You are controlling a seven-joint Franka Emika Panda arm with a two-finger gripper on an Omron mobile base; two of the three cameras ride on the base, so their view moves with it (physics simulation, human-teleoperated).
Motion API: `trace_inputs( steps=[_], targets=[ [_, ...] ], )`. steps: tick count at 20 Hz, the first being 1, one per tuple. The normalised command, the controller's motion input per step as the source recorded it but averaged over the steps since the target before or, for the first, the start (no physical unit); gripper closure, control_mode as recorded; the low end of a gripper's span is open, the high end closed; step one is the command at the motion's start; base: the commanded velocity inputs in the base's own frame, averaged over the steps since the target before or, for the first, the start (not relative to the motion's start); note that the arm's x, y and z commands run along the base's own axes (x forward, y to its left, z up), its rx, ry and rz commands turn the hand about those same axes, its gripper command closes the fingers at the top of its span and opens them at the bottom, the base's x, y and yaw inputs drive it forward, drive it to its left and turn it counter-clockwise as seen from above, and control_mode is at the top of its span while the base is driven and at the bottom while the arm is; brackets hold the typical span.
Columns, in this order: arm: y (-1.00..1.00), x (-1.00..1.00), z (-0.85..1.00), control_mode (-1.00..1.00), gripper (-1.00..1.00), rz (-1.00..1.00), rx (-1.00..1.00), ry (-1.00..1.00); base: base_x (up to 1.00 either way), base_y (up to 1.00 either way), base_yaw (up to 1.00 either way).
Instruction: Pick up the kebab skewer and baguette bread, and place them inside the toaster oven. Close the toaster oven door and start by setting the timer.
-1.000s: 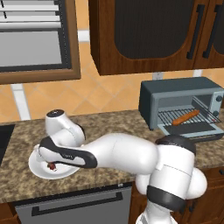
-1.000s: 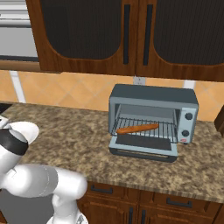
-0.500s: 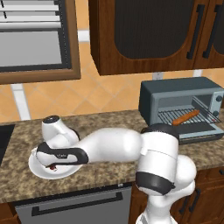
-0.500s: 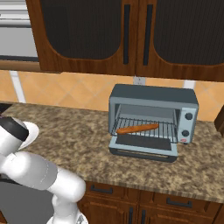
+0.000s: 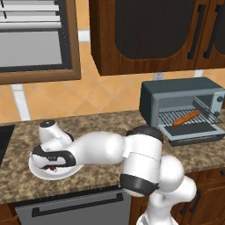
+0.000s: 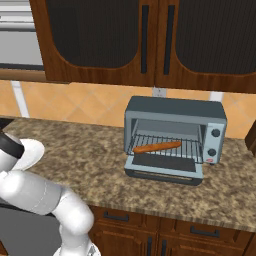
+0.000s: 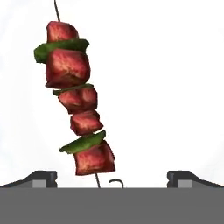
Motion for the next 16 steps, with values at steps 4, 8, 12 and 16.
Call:
trace_inputs(
  steps=[4, 8, 12, 16],
  targets=[
    [0.23, 0.22, -0.22, -1.0, -1.0, 0.0, -0.01, 0.03, 0.0, 0.0, 0.0],
    [0.19, 0.19, -0.26, -1.0, -1.0, 0.0, 0.0, 0.06, 0.0, 0.0, 0.0],
    [0.07, 0.02, -0.29, -1.0, -1.0, 0.0, 0.0, 0.03, 0.0, 0.0, 0.0],
    [0.0, -0.06, -0.22, -1.0, 1.0, 0.0, 0.0, 0.01, 0.0, 0.0, 0.0]
  ],
)
